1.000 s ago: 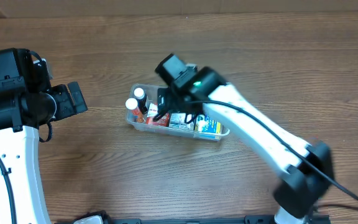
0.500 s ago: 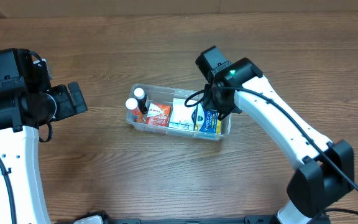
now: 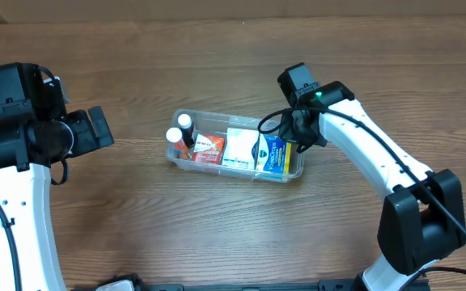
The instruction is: Pack container
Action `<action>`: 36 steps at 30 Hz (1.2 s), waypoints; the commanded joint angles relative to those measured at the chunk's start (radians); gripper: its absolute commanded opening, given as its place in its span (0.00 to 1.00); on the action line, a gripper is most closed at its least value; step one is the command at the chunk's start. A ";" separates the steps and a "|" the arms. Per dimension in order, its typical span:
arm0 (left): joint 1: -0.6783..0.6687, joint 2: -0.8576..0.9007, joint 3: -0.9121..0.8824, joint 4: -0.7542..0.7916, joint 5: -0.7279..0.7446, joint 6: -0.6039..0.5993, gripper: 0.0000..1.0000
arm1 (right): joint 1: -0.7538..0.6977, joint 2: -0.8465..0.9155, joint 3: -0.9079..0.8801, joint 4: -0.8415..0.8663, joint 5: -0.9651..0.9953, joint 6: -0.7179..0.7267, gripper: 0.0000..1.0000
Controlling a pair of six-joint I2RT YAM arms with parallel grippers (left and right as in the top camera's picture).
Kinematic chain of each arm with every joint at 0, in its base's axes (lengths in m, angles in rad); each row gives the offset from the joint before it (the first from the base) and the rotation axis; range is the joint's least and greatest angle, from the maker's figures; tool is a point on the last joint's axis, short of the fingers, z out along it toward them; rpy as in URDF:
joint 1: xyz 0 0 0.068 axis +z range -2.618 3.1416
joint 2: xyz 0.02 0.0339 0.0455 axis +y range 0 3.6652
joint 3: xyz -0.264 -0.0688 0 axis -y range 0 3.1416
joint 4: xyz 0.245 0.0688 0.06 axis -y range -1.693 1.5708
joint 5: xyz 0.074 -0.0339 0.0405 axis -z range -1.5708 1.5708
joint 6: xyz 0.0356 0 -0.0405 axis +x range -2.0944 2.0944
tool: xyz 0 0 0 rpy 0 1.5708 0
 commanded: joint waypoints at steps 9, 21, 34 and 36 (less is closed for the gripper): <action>0.000 0.002 0.001 -0.005 0.007 -0.003 1.00 | -0.058 0.009 -0.004 0.100 0.085 -0.096 0.10; 0.000 0.002 0.001 -0.012 0.007 -0.003 1.00 | -0.148 0.009 -0.003 0.143 0.012 -0.304 0.09; -0.050 0.002 0.001 0.091 0.089 0.075 1.00 | -0.179 -0.179 0.335 -0.039 0.071 -0.244 0.90; -0.122 0.006 0.001 0.161 0.073 0.105 1.00 | -0.267 -0.190 0.335 -0.046 0.071 -0.249 1.00</action>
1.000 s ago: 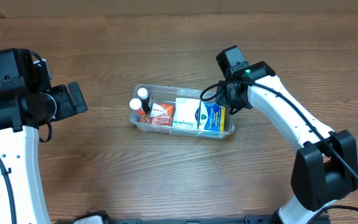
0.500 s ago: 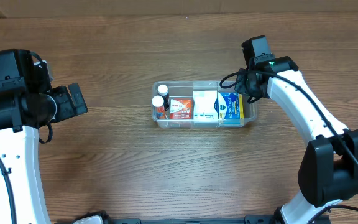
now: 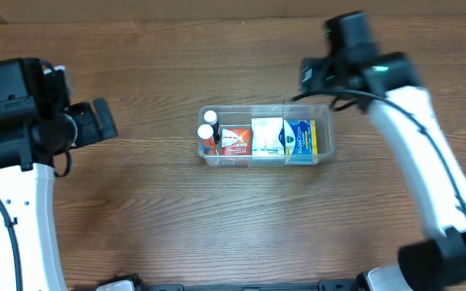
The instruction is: Pack container
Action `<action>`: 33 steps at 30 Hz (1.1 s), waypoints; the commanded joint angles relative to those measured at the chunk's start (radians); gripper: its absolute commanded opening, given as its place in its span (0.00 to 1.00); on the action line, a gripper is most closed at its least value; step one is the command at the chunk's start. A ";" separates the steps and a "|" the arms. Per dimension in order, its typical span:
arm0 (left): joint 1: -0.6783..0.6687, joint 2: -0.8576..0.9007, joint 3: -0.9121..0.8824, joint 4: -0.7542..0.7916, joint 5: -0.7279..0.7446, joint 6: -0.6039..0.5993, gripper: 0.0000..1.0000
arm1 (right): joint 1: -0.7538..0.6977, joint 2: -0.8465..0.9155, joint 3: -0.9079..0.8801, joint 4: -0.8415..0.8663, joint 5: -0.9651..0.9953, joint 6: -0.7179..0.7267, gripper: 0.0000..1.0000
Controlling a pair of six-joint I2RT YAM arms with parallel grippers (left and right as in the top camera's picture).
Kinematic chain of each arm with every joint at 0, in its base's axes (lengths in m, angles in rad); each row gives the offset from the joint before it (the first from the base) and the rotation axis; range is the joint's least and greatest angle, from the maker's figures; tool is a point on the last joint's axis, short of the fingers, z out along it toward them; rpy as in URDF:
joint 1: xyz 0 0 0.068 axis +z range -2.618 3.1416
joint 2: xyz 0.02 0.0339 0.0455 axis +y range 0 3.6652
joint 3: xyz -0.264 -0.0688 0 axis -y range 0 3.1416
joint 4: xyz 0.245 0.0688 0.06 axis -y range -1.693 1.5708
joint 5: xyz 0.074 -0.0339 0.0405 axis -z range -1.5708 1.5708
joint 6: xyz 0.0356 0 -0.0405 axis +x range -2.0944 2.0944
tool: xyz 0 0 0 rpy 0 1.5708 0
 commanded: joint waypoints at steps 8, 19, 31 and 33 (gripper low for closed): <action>-0.176 0.102 0.002 0.111 -0.016 0.048 1.00 | -0.248 -0.037 0.023 -0.067 -0.023 -0.011 1.00; -0.173 -0.150 -0.171 0.126 0.044 0.140 1.00 | -0.266 -0.454 -0.338 -0.068 -0.061 0.013 1.00; -0.173 -0.756 -0.576 0.192 -0.019 0.061 1.00 | -0.266 -0.976 -0.727 -0.108 -0.108 0.013 1.00; -0.173 -0.756 -0.576 0.142 -0.019 0.062 1.00 | -0.266 -0.972 -0.727 -0.111 -0.107 0.013 1.00</action>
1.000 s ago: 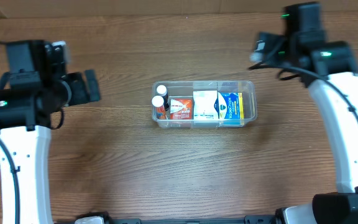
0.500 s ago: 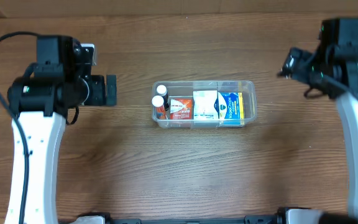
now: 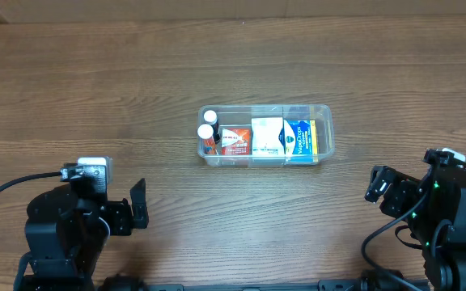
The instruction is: Pack container
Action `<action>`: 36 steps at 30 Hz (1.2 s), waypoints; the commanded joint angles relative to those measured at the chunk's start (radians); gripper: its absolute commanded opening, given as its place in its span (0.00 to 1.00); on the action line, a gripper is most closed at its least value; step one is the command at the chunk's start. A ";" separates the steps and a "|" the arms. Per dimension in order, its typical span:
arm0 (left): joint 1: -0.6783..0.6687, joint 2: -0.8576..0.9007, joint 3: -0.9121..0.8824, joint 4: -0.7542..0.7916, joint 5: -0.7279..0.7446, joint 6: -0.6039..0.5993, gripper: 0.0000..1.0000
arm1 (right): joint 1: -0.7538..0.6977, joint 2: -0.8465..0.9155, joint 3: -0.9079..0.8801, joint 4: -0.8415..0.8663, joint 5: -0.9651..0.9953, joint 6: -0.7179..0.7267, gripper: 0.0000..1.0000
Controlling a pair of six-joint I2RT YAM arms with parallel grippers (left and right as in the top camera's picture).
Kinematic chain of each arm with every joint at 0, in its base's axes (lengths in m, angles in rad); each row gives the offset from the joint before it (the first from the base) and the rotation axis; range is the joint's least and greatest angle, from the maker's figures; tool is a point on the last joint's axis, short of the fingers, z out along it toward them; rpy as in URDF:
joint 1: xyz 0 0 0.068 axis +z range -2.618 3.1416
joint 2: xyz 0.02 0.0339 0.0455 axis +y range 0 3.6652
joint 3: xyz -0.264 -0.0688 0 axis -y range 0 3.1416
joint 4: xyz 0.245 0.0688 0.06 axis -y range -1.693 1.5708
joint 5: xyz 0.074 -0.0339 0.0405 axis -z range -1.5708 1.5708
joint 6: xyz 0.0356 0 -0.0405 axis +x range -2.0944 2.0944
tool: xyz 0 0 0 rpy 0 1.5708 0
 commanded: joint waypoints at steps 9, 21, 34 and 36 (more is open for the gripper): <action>0.000 -0.005 -0.015 -0.068 -0.013 -0.021 1.00 | -0.002 0.003 -0.011 0.002 -0.006 0.000 1.00; 0.000 -0.005 -0.015 -0.068 -0.013 -0.021 1.00 | 0.000 -0.216 -0.218 0.333 -0.105 -0.166 1.00; 0.000 -0.005 -0.015 -0.068 -0.013 -0.021 1.00 | 0.032 -0.693 -0.682 0.853 -0.126 -0.217 1.00; 0.000 -0.005 -0.015 -0.068 -0.013 -0.021 1.00 | 0.032 -0.693 -0.727 0.964 -0.126 -0.261 1.00</action>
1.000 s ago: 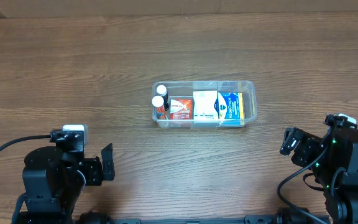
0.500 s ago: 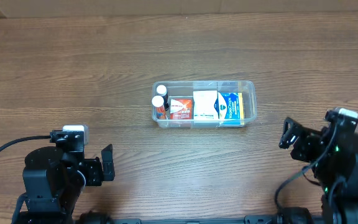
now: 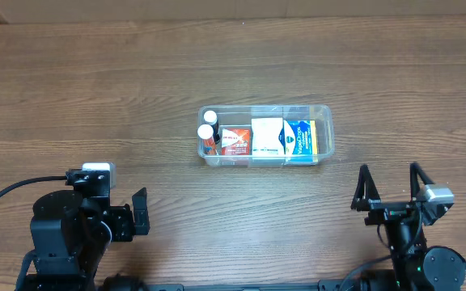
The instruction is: Pack container
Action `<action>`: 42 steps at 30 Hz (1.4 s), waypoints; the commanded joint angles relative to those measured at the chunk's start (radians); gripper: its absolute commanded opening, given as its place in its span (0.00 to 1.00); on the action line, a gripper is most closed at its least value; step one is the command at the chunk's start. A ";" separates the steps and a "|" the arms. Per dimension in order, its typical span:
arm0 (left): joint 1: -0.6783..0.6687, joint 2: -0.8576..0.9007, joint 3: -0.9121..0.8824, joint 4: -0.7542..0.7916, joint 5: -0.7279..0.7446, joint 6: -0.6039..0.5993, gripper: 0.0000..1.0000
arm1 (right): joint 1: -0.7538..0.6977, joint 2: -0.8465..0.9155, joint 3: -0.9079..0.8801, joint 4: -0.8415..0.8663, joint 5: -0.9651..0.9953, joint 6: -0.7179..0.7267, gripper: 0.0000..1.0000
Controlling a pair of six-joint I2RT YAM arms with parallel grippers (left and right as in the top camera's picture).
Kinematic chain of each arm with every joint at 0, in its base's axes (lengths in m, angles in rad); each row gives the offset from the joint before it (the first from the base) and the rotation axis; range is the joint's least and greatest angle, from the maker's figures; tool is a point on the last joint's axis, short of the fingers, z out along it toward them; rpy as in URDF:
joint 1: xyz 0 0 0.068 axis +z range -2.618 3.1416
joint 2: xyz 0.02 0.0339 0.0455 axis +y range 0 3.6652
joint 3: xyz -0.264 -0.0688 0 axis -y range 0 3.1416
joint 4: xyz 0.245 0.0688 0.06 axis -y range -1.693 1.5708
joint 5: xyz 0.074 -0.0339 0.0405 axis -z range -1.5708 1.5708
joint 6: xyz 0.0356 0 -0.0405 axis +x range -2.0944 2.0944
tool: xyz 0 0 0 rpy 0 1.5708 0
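Observation:
A clear plastic container (image 3: 325,139) lies mid-table, long side left to right. It holds two white-capped bottles (image 3: 208,124) at its left end, then a red and white packet (image 3: 235,140), a white box (image 3: 267,135) and a blue box (image 3: 299,137). My right gripper (image 3: 389,191) is at the near right edge, well short of the container, fingers spread and empty. My left gripper (image 3: 139,212) is at the near left, seen side on, so its jaws cannot be read. Nothing is held in view.
The brown wooden table (image 3: 95,89) fills the view. A black cable (image 3: 6,196) runs from the left arm's base to the left edge. Both arm bases sit folded at the near edge.
The right arm has folded further back and its gripper now points up the table with fingers spread. The left arm shifted only slightly. The container and its contents have not moved.
The container first lay slanted left of centre with my right gripper at its right end. Then it lay straight and further right, the right gripper behind its far right corner. After that both arms were back at the near edge, where they are now.

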 commanded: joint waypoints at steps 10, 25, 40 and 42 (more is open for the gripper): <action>0.000 -0.005 -0.003 0.003 -0.006 -0.018 1.00 | 0.006 -0.012 -0.335 0.256 0.013 -0.117 1.00; 0.000 -0.005 -0.003 0.003 -0.006 -0.018 1.00 | 0.005 -0.012 -0.336 0.253 0.017 -0.116 1.00; 0.000 -0.005 -0.003 0.003 -0.006 -0.018 1.00 | 0.005 -0.012 -0.336 0.253 0.017 -0.116 1.00; 0.000 -0.009 -0.004 0.002 -0.006 -0.018 1.00 | 0.005 -0.012 -0.336 0.253 0.017 -0.116 1.00</action>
